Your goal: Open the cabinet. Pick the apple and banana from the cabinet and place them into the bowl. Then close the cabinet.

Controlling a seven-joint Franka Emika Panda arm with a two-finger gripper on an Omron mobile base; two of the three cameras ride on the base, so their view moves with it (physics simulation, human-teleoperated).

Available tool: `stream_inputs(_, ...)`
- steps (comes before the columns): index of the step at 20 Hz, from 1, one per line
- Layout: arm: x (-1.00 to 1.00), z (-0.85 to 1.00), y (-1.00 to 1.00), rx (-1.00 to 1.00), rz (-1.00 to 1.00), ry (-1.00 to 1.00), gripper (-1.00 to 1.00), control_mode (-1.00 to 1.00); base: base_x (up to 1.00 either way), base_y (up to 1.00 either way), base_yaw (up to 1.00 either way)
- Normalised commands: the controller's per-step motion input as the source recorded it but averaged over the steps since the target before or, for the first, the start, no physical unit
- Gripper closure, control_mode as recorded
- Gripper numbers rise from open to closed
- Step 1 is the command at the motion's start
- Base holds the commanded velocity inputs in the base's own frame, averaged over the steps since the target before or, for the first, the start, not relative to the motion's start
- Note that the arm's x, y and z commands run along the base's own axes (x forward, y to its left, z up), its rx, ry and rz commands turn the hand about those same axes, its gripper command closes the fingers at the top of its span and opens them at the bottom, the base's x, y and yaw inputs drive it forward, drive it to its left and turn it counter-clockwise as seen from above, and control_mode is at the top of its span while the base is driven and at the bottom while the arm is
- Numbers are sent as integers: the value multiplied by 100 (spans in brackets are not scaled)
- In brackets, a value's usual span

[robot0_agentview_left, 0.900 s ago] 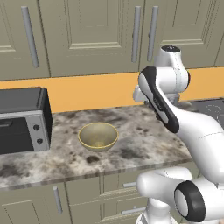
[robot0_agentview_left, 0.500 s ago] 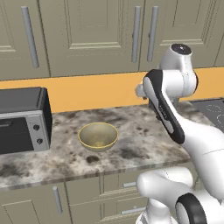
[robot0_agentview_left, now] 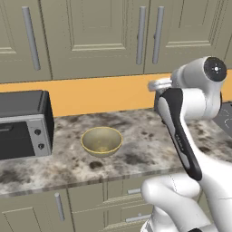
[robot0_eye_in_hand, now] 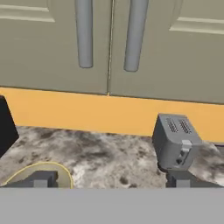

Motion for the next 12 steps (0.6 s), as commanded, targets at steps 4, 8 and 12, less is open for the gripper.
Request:
stream_inputs(4, -15, 63, -10, 1, 0, -39, -100, -100, 0, 0, 0)
stream_inputs(8, -11, 60, -11, 1, 0, -35, -100, -100, 0, 0, 0)
stream_inputs(12, -6, 46, -11, 1, 0, -29, -100, -100, 0, 0, 0)
